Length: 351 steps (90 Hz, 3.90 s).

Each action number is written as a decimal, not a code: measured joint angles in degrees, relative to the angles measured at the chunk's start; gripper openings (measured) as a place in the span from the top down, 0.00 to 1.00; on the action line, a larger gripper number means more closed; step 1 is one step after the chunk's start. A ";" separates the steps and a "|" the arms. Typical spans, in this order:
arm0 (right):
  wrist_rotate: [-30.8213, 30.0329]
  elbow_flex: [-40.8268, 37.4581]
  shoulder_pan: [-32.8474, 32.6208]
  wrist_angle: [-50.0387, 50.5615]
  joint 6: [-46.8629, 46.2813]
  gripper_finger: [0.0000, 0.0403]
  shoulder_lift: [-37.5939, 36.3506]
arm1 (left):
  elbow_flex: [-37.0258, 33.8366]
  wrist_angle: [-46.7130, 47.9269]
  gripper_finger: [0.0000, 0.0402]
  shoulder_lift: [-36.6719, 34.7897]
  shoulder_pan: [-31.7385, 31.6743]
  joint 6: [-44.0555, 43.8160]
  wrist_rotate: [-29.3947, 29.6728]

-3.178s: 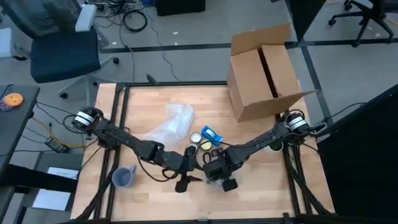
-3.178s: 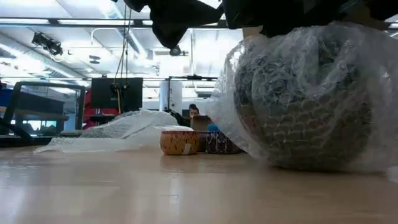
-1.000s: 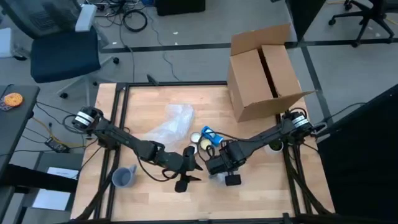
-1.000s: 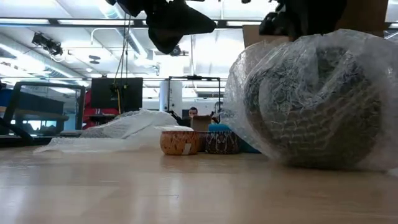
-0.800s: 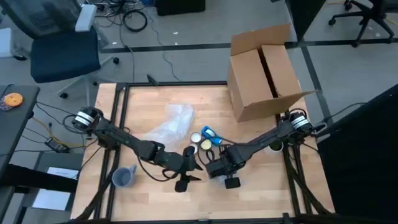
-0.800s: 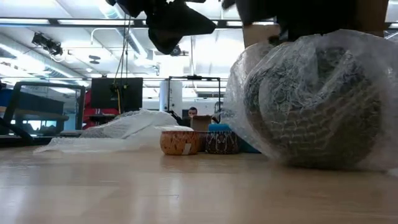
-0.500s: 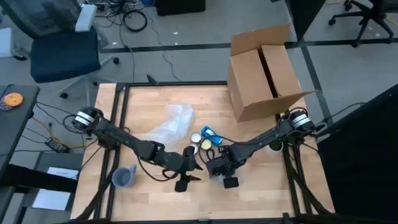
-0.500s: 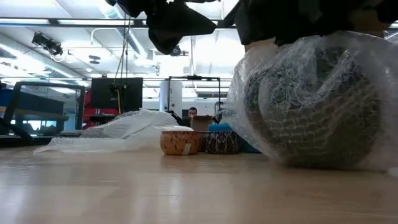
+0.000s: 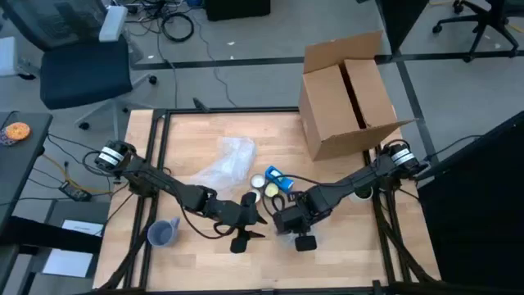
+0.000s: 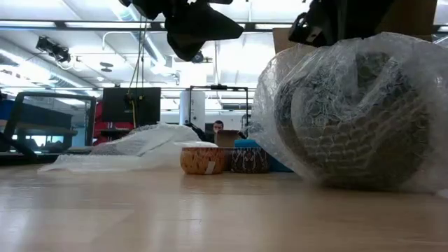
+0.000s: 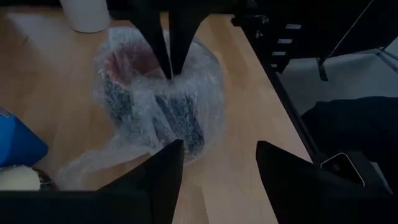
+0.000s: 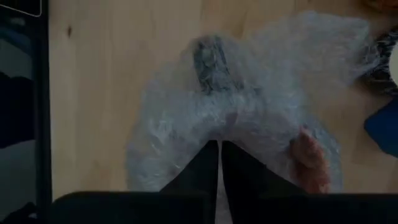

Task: Wrap mug
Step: Wrap the black mug with the transparent bubble wrap, then put the wrapped black mug into the brown cardboard box

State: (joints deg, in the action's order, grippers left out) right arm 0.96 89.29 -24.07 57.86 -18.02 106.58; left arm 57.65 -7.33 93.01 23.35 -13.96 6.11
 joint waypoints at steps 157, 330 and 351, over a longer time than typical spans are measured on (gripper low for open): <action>-6.48 -11.75 -1.73 -9.54 -7.96 1.00 -4.56 | -0.02 -0.98 0.53 0.02 0.02 -1.36 0.74; -8.43 -0.50 -10.13 -1.23 -11.85 0.43 -4.74 | -0.02 -0.86 0.53 0.00 0.00 0.24 1.88; -10.20 -3.47 -10.80 -2.28 -10.68 0.28 -3.51 | -0.02 -0.94 0.53 -0.02 0.00 0.24 1.87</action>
State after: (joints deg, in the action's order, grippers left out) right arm -9.23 85.82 -34.87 55.59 -28.69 103.07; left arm 57.63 -8.27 92.99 23.35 -13.72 7.98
